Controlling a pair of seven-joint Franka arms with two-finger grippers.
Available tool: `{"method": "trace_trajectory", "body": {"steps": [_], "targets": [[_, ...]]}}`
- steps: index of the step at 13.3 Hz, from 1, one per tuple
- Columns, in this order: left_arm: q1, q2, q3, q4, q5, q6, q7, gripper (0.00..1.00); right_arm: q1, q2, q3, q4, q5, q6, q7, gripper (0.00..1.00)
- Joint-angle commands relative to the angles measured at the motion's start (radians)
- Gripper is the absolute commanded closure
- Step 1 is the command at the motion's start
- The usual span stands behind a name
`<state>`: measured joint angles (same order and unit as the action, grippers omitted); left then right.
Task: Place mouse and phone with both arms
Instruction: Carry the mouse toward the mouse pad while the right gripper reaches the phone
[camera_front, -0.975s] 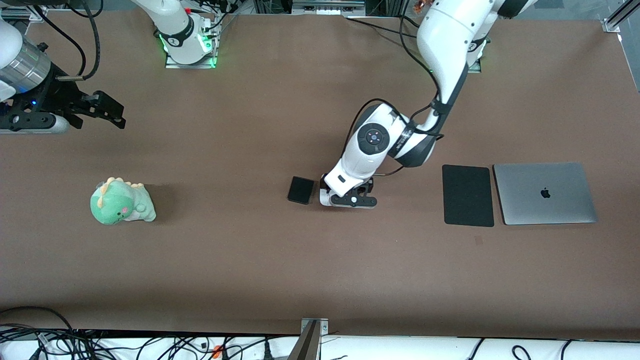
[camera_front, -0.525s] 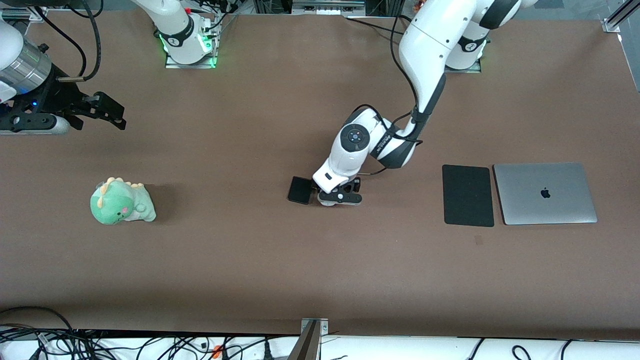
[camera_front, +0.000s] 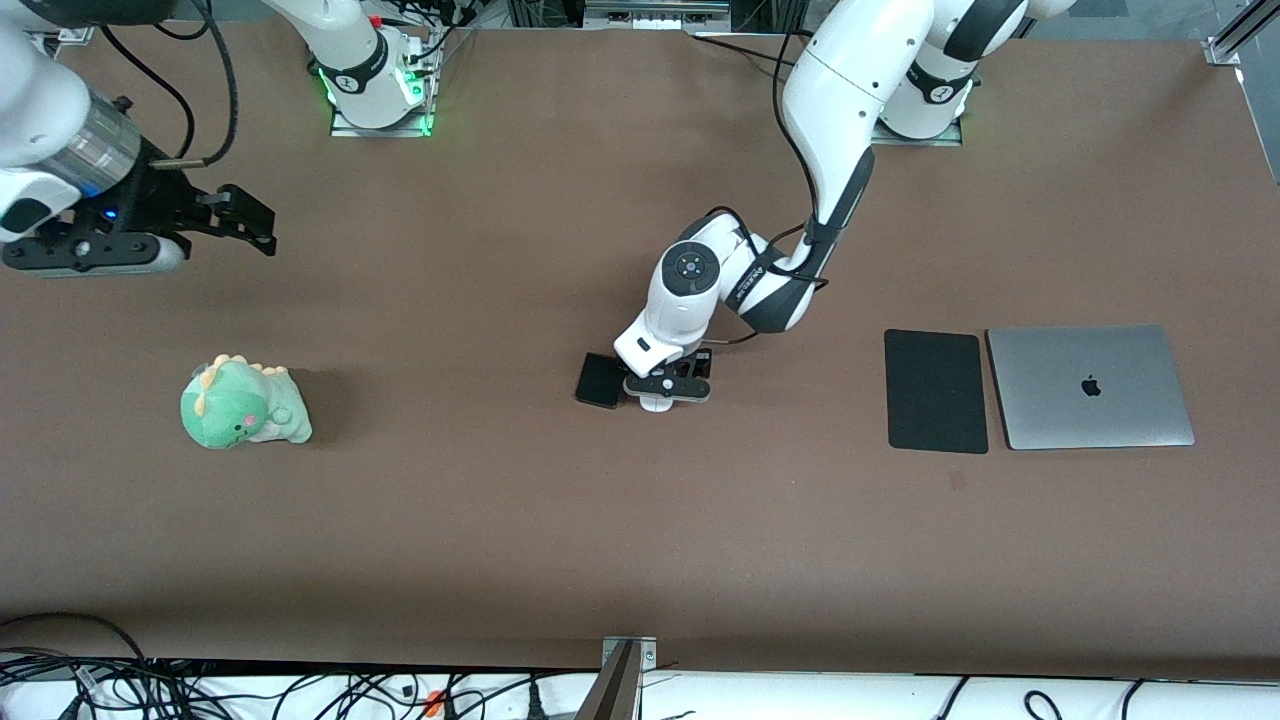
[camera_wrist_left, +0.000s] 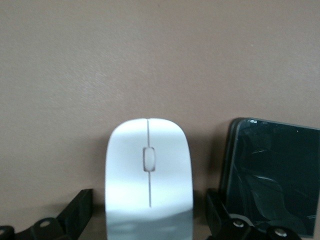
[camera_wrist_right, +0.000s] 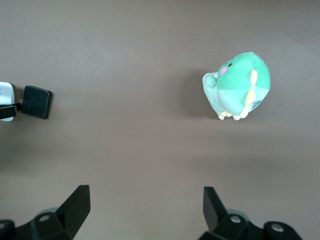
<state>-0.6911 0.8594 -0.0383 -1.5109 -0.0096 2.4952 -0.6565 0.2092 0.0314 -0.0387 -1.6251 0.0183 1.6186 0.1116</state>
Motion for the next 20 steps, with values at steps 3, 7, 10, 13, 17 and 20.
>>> {"method": "trace_trajectory", "body": {"steps": [3,7,10,13,17,20], "targets": [[-0.019,0.007,0.015,0.028,0.026,-0.004,-0.026,0.63,0.050,0.068,0.002,-0.010,-0.009,0.038,0.033,0.00],[0.025,-0.051,0.023,0.021,0.030,-0.073,-0.015,0.71,0.071,0.096,0.002,-0.028,-0.003,0.093,0.083,0.00],[0.111,-0.147,0.023,0.028,0.028,-0.266,0.040,0.68,0.073,0.105,0.003,-0.064,0.003,0.150,0.088,0.00],[0.235,-0.209,0.024,0.028,0.028,-0.430,0.131,0.65,0.102,0.137,0.008,-0.082,0.005,0.202,0.183,0.00],[0.441,-0.246,0.023,0.011,0.029,-0.620,0.338,0.67,0.188,0.211,0.008,-0.085,0.005,0.306,0.328,0.00],[0.557,-0.302,0.023,-0.079,0.090,-0.639,0.454,0.71,0.252,0.289,0.008,-0.085,0.005,0.411,0.466,0.00]]}}
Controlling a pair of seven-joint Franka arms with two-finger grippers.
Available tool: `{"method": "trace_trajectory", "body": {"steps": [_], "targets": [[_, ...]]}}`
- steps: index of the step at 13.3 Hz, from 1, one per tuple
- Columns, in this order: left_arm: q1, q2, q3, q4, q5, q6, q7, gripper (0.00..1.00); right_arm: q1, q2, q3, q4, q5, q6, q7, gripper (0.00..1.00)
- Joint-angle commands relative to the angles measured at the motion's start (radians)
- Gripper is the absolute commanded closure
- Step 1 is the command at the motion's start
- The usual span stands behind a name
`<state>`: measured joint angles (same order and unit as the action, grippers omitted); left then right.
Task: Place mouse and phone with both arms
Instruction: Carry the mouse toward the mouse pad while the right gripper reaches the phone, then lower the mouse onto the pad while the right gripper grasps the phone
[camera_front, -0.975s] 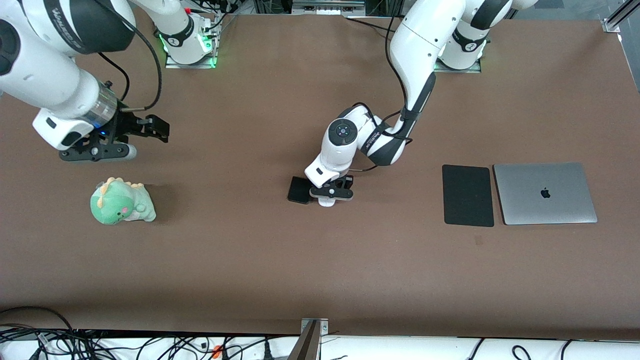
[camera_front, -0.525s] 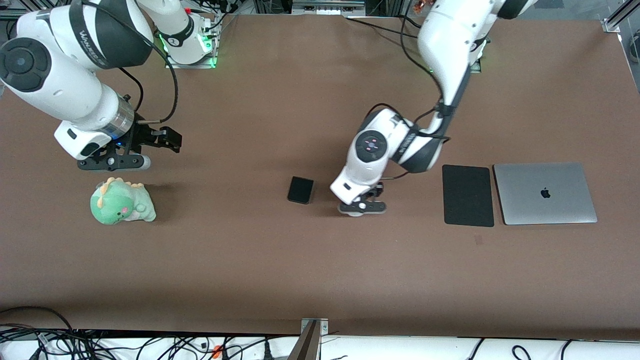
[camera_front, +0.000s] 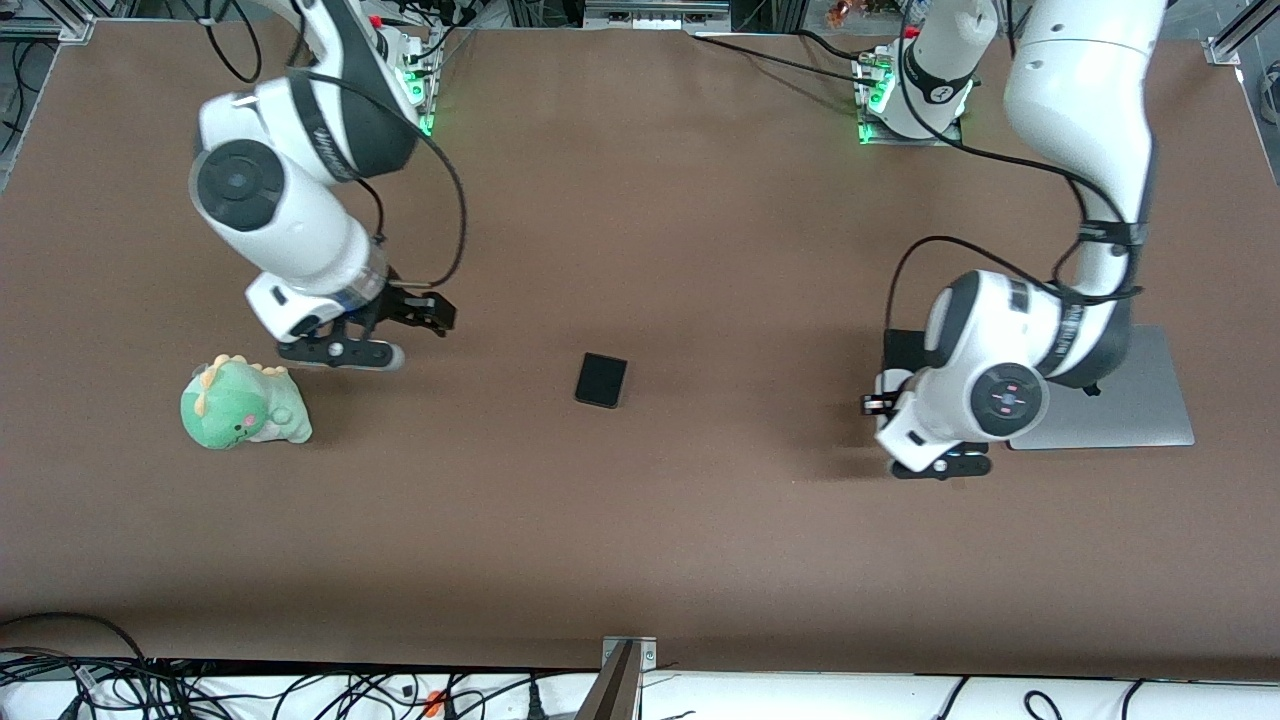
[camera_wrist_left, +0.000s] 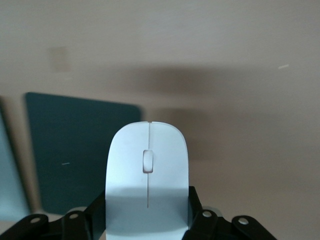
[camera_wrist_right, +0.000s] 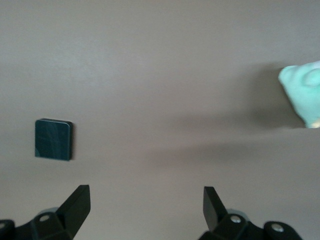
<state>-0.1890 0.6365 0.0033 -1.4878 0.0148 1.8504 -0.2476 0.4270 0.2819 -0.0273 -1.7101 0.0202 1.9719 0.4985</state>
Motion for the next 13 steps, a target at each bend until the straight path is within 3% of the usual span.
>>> {"method": "trace_trajectory", "body": {"steps": [1,3,6,11,13], "targets": [[0.101,-0.081,-0.028,-0.109,0.086,0.012,0.104,0.71,0.062,0.068,-0.003,0.000,0.003,0.097,0.125,0.00],[0.138,-0.095,-0.029,-0.167,0.080,0.053,0.181,0.70,0.105,0.118,-0.003,0.006,0.003,0.171,0.216,0.00],[0.149,-0.167,-0.029,-0.400,0.082,0.299,0.194,0.69,0.163,0.193,-0.003,0.013,0.003,0.280,0.328,0.00],[0.187,-0.169,-0.031,-0.543,0.080,0.498,0.235,0.68,0.268,0.359,-0.005,0.101,-0.003,0.378,0.485,0.00],[0.186,-0.164,-0.034,-0.560,0.068,0.524,0.235,0.59,0.283,0.404,-0.006,0.128,-0.005,0.412,0.500,0.00]]}}
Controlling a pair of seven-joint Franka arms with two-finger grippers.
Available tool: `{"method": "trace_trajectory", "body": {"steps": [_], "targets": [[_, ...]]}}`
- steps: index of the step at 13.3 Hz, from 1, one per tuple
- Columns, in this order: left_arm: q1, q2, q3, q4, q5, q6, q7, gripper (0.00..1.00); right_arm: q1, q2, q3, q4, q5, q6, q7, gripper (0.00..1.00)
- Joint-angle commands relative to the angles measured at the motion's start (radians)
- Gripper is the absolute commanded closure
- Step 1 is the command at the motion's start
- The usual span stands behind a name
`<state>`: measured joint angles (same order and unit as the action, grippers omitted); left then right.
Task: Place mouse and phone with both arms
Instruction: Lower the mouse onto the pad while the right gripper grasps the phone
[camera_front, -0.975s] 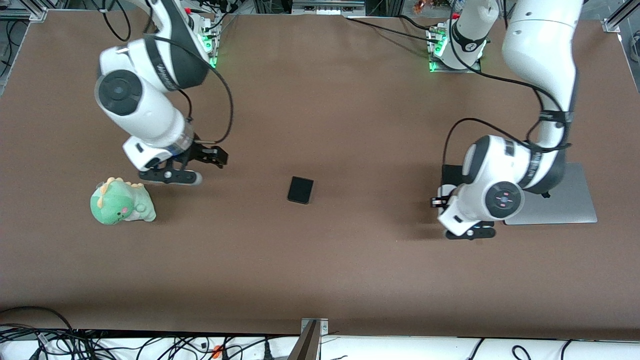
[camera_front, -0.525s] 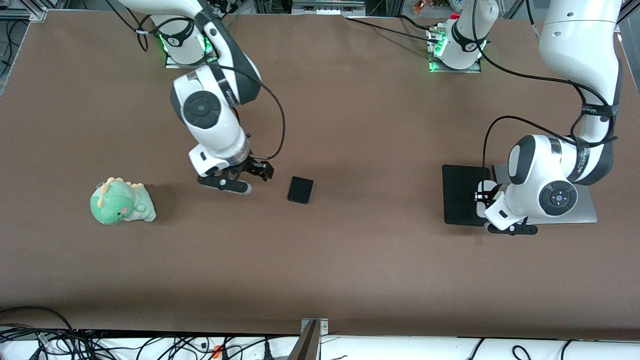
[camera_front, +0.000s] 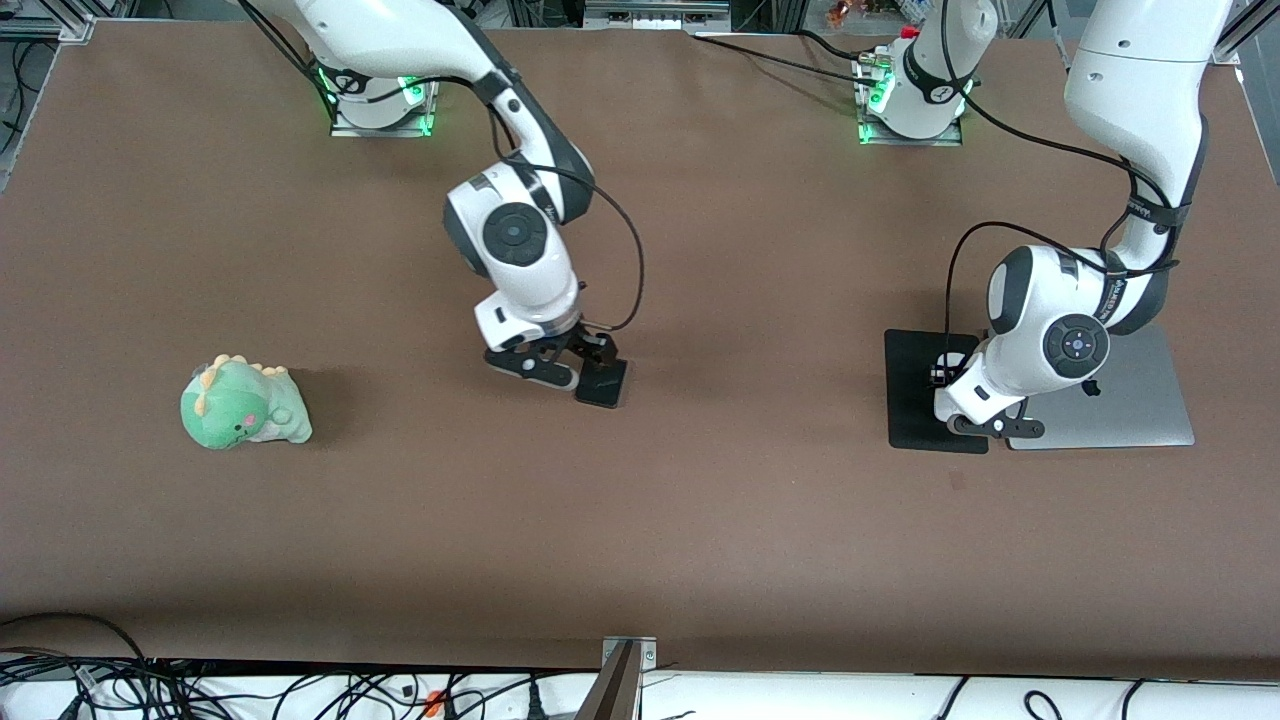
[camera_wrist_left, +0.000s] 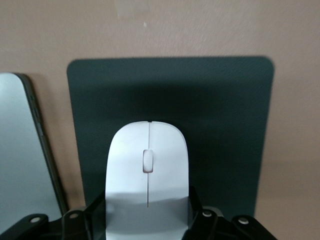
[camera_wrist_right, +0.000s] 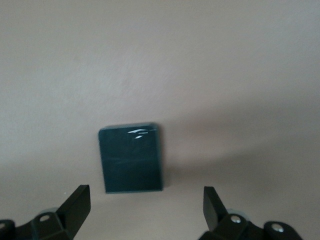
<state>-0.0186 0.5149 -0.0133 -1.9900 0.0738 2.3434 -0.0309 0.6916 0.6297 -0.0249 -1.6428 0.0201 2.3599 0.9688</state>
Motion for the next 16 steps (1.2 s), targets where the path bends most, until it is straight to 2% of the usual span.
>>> {"method": "trace_trajectory", "body": {"steps": [1,2,3,7,12,16], "targets": [[0.016,-0.041,-0.017,-0.058,0.009,0.031,0.013,0.23,0.023,0.071,-0.009,0.061,-0.005,0.054,0.030,0.00],[0.016,-0.039,-0.017,-0.056,0.009,0.030,0.019,0.10,0.034,0.090,-0.009,0.061,-0.009,0.082,0.030,0.00],[0.014,-0.039,-0.019,-0.055,0.009,0.028,0.019,0.00,0.042,0.108,-0.009,0.061,-0.012,0.105,0.028,0.00],[0.000,-0.045,-0.022,0.002,0.009,-0.013,0.012,0.00,0.042,0.154,-0.009,0.061,-0.104,0.150,0.019,0.00],[-0.009,-0.024,-0.076,0.343,0.021,-0.399,0.017,0.00,0.049,0.179,-0.009,0.061,-0.121,0.176,0.022,0.00],[-0.011,-0.030,-0.080,0.618,0.009,-0.620,0.020,0.00,0.051,0.193,-0.010,0.060,-0.123,0.190,0.022,0.00]]}}
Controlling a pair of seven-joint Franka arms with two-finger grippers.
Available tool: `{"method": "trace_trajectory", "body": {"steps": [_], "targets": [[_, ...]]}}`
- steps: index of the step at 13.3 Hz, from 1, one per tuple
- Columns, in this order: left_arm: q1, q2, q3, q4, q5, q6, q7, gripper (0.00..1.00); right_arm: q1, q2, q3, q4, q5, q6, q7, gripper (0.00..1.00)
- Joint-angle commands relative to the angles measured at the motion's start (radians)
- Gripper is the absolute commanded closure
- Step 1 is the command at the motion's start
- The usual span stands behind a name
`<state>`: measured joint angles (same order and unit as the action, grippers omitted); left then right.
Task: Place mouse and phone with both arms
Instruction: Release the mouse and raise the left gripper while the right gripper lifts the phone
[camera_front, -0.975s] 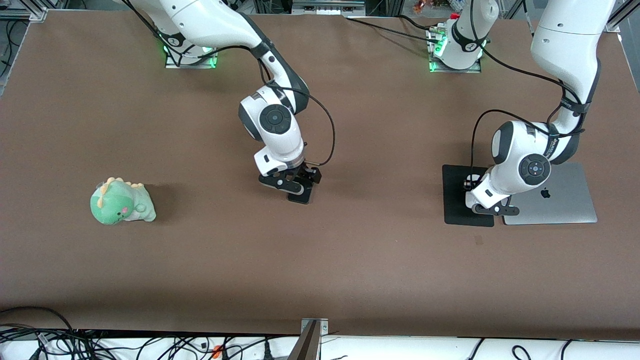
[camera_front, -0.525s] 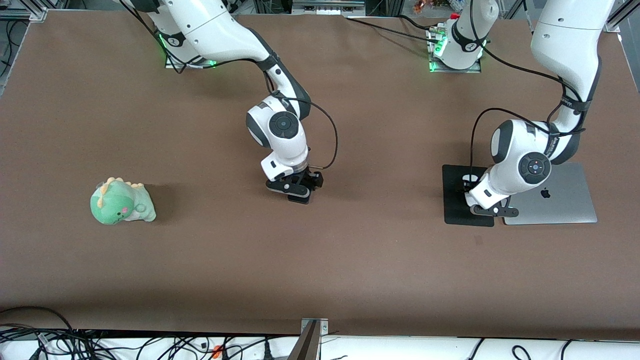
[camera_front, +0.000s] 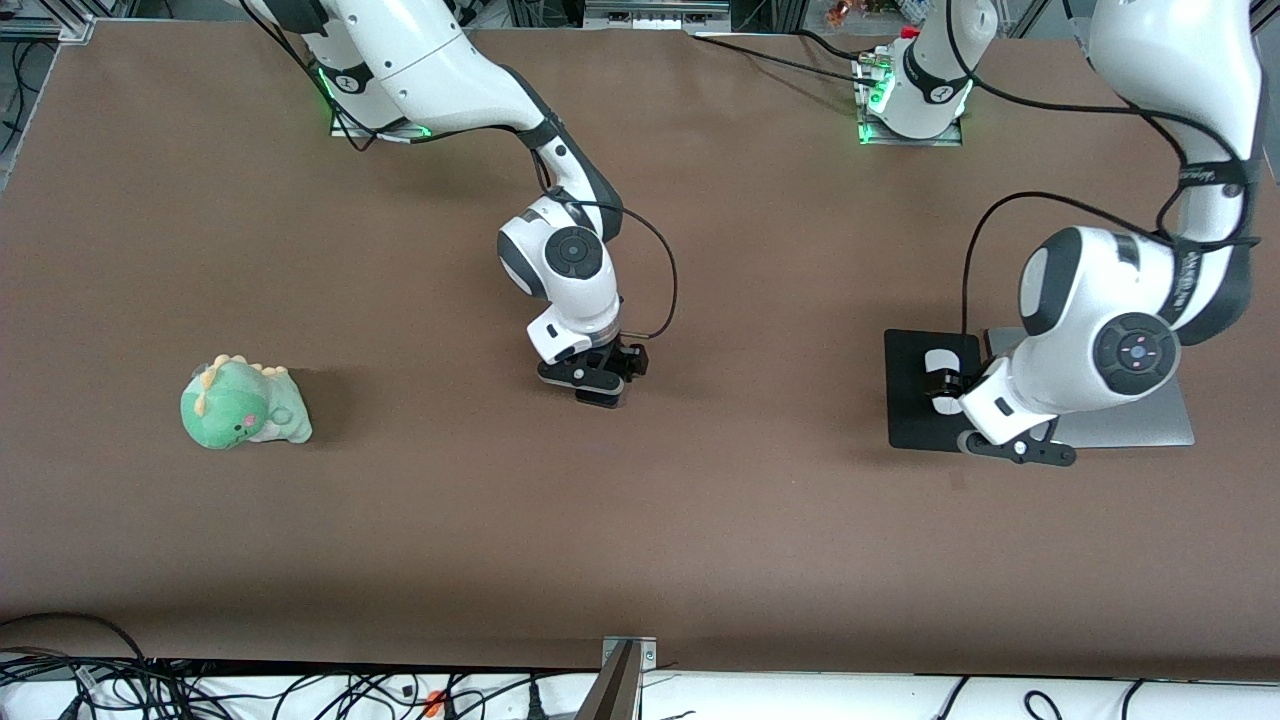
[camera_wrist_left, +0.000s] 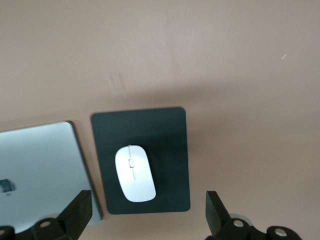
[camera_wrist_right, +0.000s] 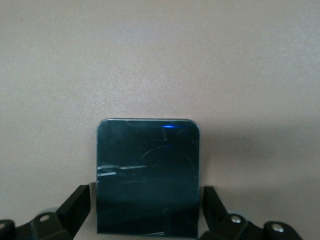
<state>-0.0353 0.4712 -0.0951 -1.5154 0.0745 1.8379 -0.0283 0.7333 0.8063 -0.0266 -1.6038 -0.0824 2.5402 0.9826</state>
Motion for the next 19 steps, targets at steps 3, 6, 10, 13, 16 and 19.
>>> {"method": "trace_trajectory", "body": {"steps": [3,6,10,13,16,19], "targets": [[0.002,0.014,-0.003,0.266,0.011,-0.246,0.016,0.00,0.008,0.016,-0.012,0.016,-0.029,0.009,0.002,0.11],[0.014,-0.006,0.002,0.325,0.016,-0.362,0.018,0.00,0.003,0.013,-0.013,0.015,-0.034,0.008,-0.013,0.39],[0.075,-0.124,0.020,0.336,-0.065,-0.503,0.014,0.00,-0.018,-0.038,-0.019,0.018,-0.033,-0.081,-0.106,0.47],[0.049,-0.377,0.070,0.033,-0.061,-0.323,0.016,0.00,-0.092,-0.128,-0.033,0.010,-0.020,-0.234,-0.302,0.47],[0.038,-0.514,0.069,-0.181,-0.071,-0.190,0.007,0.00,-0.193,-0.220,-0.033,-0.045,-0.017,-0.304,-0.482,0.47],[0.038,-0.485,0.038,-0.134,-0.061,-0.207,0.015,0.00,-0.320,-0.326,-0.033,-0.183,-0.014,-0.304,-0.721,0.47]]}}
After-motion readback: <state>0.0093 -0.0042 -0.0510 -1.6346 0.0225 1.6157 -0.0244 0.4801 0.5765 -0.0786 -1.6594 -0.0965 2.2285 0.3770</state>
